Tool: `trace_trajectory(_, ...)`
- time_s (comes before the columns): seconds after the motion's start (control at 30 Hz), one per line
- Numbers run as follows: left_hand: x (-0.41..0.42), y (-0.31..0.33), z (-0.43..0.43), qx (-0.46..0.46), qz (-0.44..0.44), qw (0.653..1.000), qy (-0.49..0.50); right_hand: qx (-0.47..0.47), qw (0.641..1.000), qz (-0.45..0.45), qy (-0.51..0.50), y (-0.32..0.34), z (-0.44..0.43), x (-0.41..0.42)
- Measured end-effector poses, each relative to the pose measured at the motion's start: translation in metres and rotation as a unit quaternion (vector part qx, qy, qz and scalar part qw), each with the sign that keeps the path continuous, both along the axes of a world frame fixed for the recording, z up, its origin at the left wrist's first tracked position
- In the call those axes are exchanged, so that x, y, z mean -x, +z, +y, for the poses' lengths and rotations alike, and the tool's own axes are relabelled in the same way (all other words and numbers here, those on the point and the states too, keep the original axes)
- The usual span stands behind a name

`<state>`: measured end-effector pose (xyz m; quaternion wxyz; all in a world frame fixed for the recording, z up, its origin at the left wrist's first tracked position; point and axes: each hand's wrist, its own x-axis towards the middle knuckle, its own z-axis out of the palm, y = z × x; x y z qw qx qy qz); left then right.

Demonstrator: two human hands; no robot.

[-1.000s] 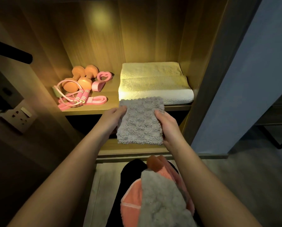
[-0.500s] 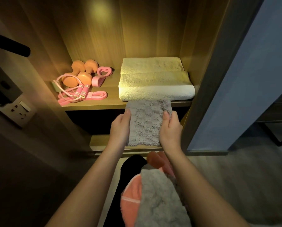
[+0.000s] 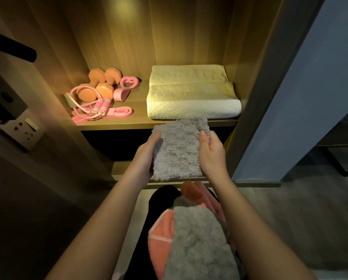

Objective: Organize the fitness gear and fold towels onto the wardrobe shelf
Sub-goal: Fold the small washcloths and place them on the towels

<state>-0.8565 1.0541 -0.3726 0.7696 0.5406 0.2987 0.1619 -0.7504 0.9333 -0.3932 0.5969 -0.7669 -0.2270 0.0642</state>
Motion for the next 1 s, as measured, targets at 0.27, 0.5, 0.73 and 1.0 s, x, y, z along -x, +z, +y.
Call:
trace_trajectory(0.27, -0.005, -0.002, -0.007, -0.331, 0.008, 0.942, 0.056, -0.054, 0.981, 0.179, 0.050, -0.004, -0.010, 0.001)
trace_trajectory(0.5, -0.007, -0.014, -0.010, -0.415, 0.039, 0.899, 0.135, -0.067, 0.993, 0.086, -0.054, -0.002, -0.005, 0.004)
trace_trajectory(0.73, -0.019, 0.004, 0.027, -0.347, 0.035, 0.923, 0.164, -0.080, 0.900, 0.375, 0.207, 0.005, -0.008, 0.003)
trace_trajectory(1.0, -0.047, 0.021, 0.062, -0.113, 0.122, 0.983, 0.081, -0.069, 0.970, 0.173, 0.155, 0.016, 0.014, -0.018)
